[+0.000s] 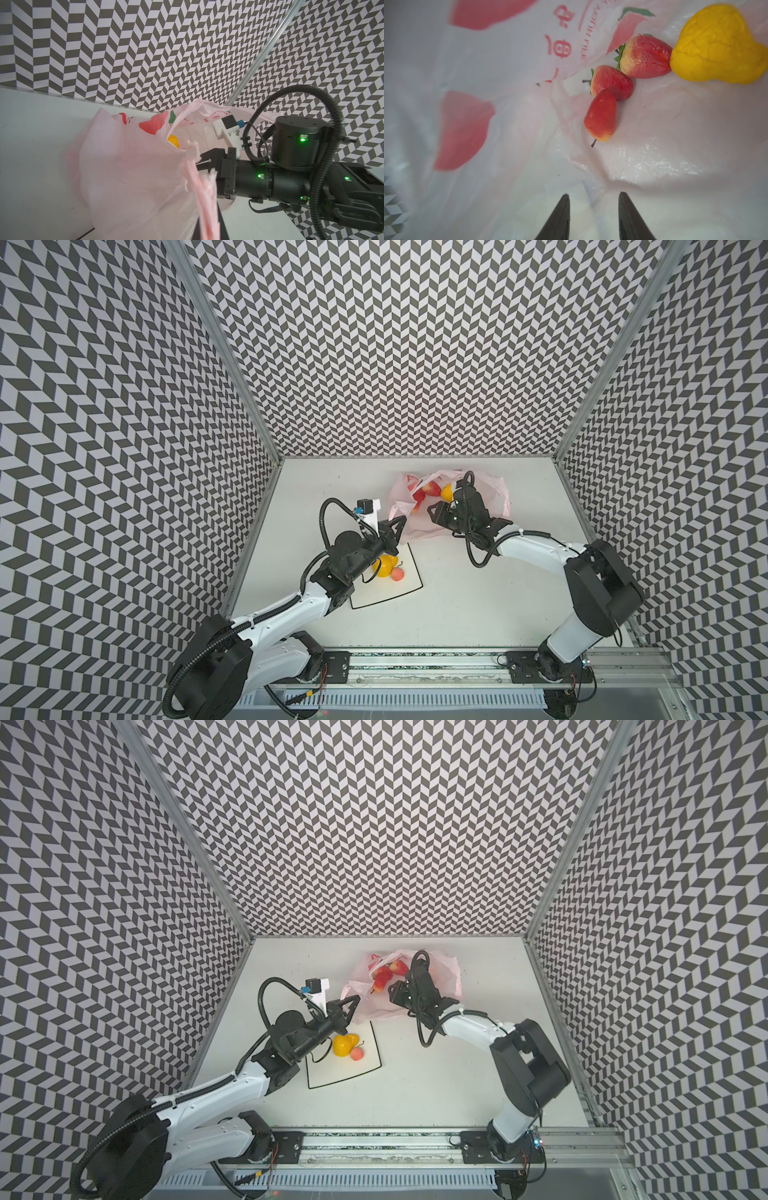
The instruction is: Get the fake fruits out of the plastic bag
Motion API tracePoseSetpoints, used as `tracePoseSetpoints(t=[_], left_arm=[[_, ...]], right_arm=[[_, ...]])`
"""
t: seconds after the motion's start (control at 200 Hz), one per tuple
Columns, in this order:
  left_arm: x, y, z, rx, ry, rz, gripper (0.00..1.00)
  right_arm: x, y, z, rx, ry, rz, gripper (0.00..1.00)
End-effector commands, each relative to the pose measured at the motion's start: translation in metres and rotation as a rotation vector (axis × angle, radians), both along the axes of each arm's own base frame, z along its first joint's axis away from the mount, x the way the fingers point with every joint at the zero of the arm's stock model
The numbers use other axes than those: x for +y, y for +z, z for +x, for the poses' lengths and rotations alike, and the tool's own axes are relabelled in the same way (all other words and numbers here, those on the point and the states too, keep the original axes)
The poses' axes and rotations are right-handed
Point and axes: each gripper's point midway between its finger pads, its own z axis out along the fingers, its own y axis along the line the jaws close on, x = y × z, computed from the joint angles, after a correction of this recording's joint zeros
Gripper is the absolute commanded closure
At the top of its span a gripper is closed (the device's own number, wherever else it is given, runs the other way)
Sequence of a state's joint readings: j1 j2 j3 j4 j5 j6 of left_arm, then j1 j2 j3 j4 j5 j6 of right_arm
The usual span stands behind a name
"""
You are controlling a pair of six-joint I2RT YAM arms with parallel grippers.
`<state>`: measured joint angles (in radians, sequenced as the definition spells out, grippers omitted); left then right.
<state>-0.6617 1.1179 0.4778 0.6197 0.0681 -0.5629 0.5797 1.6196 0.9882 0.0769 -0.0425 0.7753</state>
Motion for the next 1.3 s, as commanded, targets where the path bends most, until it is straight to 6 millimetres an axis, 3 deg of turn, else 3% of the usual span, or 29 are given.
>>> tracePoseSetpoints(t=[0.0,0.29,0.466,0.576,0.816,1.297], left_arm=[[0.004,0.006,0.001,-0.022,0.015,-0.019,1.00],[0.005,0.005,0.006,-0.018,0.021,-0.025,1.00],[0.001,0.004,0.006,-0.011,-0.002,-0.030,1.00],[0.000,0.002,0.003,-0.003,-0.014,-0.031,1.00],[-0.003,0.005,-0.001,0.000,-0.031,-0.039,1.00],[-0.011,0.014,-0.008,-0.016,-0.059,-0.069,1.00]], right_arm=[[-0.007,0.028,-0.010,-0.094,0.048,-0.027,0.63],[-0.020,0.058,-0.039,-0.179,0.130,-0.084,0.64],[-0.020,0.047,-0.043,-0.143,0.147,-0.103,0.63],[-0.006,0.039,-0.033,-0.118,0.150,-0.074,0.59],[0.043,0.038,-0.009,-0.108,0.177,-0.025,0.54],[0.069,-0.019,0.023,0.062,-0.004,0.147,0.48]])
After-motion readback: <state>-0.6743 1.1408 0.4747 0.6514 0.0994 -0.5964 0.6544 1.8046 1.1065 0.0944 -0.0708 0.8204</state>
